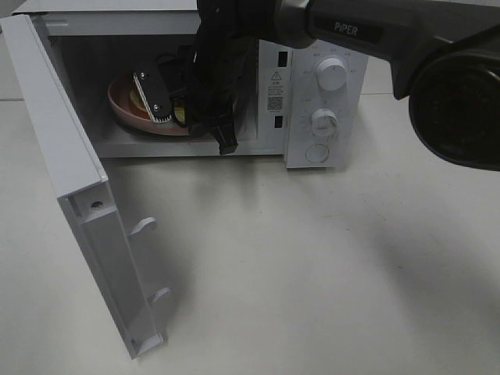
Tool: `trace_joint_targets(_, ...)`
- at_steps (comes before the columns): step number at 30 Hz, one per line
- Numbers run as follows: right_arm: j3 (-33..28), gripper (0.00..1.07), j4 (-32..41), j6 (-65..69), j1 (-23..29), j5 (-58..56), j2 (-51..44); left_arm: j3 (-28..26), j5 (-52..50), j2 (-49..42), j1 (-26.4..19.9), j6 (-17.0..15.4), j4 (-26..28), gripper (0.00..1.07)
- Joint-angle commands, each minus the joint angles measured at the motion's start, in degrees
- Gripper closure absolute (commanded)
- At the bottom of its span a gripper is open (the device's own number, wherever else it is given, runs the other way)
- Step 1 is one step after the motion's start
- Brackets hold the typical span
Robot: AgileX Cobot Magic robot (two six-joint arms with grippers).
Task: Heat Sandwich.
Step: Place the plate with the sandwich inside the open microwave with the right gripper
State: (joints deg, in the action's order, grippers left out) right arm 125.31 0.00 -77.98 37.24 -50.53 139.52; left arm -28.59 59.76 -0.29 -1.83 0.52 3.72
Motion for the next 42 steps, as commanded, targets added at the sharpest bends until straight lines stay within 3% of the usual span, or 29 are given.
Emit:
trace_joint_targets(1,0.74,0.99,-0.69,2.52,0.00,2.46,-0.06,0.23,-0.52,-1.43,-0.17,0.06,0.17,0.07)
trace_joint_targets(8,0.74,0.89,-1.15,4.98,0.00,2.41,-0.06,0.23,-0.52,-1.43,-0.17,0.06,0.17,0.07)
trace_joint_targets(12,0.74,0.73,-1.15,7.05,0.00,2.46,-0.06,0.23,-0.52,-1.43,-0.17,0.06,0.17,0.07)
trace_joint_targets(13,0.74,0.65,-1.15,8.25,0.00,2.64,-0.06,0.23,-0.52,-1.43,-0.17,0.06,0.17,0.07)
trace_joint_targets(14,0.74,0.65,-1.15,8.25,0.00,2.64,-0.06,0.23,-0.52,-1.43,-0.17,0.06,0.17,0.07)
trace_joint_targets(18,0.74,0.47,-1.03,11.75,0.06,2.64,-0.06,0.23,-0.52,-1.43,-0.17,0.06,0.17,0.07)
trace_joint_targets(23,-0.69,0.38,-0.63,13.58,0.06,3.21,-0.92,0.23,-0.52,-1.43,-0.17,0.06,0.17,0.07)
trace_joint_targets(42,-17.88,0.34,-0.74,13.64,0.06,15.53,-10.26,0.23,-0.52,-1.43,-0.17,0.06,0.17,0.07)
